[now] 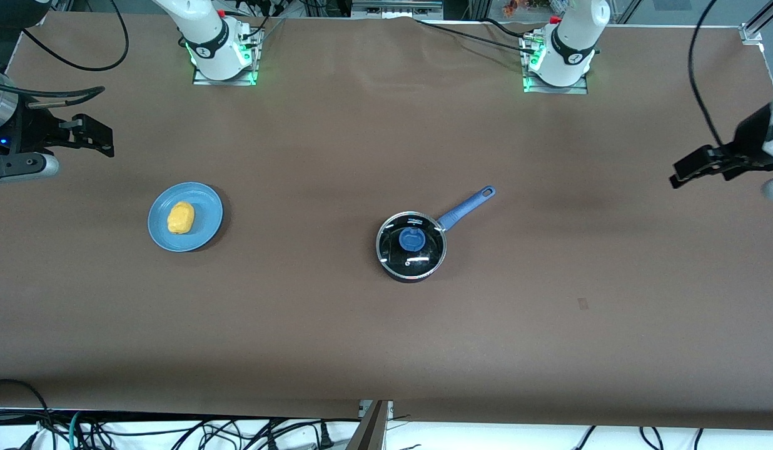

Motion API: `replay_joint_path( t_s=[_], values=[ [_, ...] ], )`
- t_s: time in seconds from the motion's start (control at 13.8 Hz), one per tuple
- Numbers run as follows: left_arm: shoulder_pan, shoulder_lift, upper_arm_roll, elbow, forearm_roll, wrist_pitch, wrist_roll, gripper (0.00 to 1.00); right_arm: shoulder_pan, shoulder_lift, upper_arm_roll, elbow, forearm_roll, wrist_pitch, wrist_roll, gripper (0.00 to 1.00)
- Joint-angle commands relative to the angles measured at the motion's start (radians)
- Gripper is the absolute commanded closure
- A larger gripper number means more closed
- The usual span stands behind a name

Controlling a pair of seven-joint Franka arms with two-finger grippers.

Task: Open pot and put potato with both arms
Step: 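Reach the left gripper to the blue knob of the glass lid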

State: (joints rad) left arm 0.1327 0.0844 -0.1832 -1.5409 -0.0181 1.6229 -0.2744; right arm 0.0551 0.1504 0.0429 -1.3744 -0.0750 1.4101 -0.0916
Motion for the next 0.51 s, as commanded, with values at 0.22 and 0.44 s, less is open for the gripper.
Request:
replay_joint_path(
  t_s=[0.22, 0.44],
  values=[
    [-0.155, 0.216, -0.151, 0.024, -0.008, 0.177, -0.415, 0.0, 0.0, -0.003, 0.006, 0.005, 0.0, 0.001, 0.01, 0.0],
    [-0.321, 0.36, -0.151, 0.071, 0.059, 0.258, -0.598, 0.0, 0.005, -0.003, 0.008, 0.005, 0.0, 0.001, 0.01, 0.0]
  ],
)
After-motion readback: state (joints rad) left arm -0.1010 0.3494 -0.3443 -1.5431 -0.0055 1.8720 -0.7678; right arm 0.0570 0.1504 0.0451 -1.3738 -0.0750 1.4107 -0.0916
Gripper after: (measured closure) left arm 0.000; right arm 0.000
